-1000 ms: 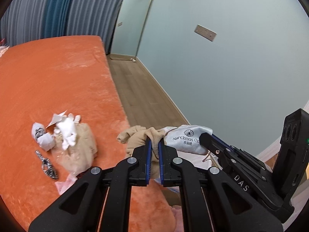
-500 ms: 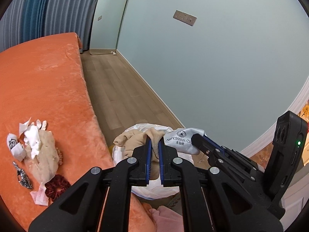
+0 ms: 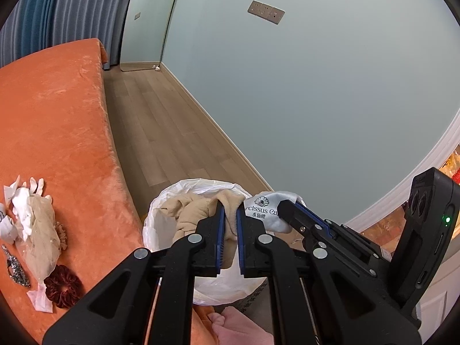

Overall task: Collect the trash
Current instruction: 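Carry the tights and pouch to the wastebasket and open both tools, then grasp the leopard strip with the left tool while the right tool grasps the red scrunchie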

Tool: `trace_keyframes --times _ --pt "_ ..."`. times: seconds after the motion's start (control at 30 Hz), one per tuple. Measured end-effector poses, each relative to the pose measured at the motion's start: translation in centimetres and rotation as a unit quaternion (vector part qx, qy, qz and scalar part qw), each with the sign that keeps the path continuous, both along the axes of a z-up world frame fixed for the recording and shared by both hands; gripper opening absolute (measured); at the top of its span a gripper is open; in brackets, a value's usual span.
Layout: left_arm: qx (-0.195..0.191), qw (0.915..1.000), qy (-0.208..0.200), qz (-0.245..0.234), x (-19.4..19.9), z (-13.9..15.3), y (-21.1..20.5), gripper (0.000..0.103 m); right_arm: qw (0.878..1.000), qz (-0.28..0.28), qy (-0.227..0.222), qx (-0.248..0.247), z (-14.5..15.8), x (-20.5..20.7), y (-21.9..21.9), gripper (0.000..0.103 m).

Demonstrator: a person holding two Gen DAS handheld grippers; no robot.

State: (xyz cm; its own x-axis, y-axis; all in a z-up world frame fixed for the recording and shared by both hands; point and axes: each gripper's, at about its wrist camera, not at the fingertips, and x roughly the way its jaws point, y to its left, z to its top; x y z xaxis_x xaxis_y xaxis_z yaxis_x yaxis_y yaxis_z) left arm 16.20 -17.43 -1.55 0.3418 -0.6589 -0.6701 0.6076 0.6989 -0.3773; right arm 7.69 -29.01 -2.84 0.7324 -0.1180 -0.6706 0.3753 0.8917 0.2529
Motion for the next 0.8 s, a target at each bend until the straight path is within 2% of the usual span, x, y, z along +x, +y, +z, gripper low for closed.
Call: trace_keyframes --times 0.1,0.17,0.2,0.27,0.57,0.8 --pt "-0.010 0.9999 0.011 0.001 0.3 -0.4 0.0 0.016 1.000 -0.003 0.006 0.003 -0.2 0.3 -0.1 0.009" --pt "-0.011 0.9998 0.014 0.009 0.4 -0.4 0.1 0.038 1.000 -0.008 0.012 -0.001 -0.3 0.4 -0.1 0.011" --pt "-0.014 0.9997 0.011 0.016 0.4 -0.2 0.2 0.040 1.000 -0.009 0.014 -0.001 -0.3 0.4 -0.2 0.012" --pt "-0.014 0.9997 0.008 0.017 0.3 0.1 0.2 0.042 1.000 -0.013 0.015 -0.001 -0.2 0.4 -0.2 0.019" --pt "-0.014 0.9994 -0.002 0.032 -0.2 1.0 1.4 0.044 1.000 -0.018 0.008 -0.010 0.9 -0.2 0.4 0.037" --pt "-0.019 0.9984 -0.013 0.052 -0.6 2.1 4.0 0.044 1.000 -0.004 0.003 -0.031 2.1 0.1 2.5 0.044"
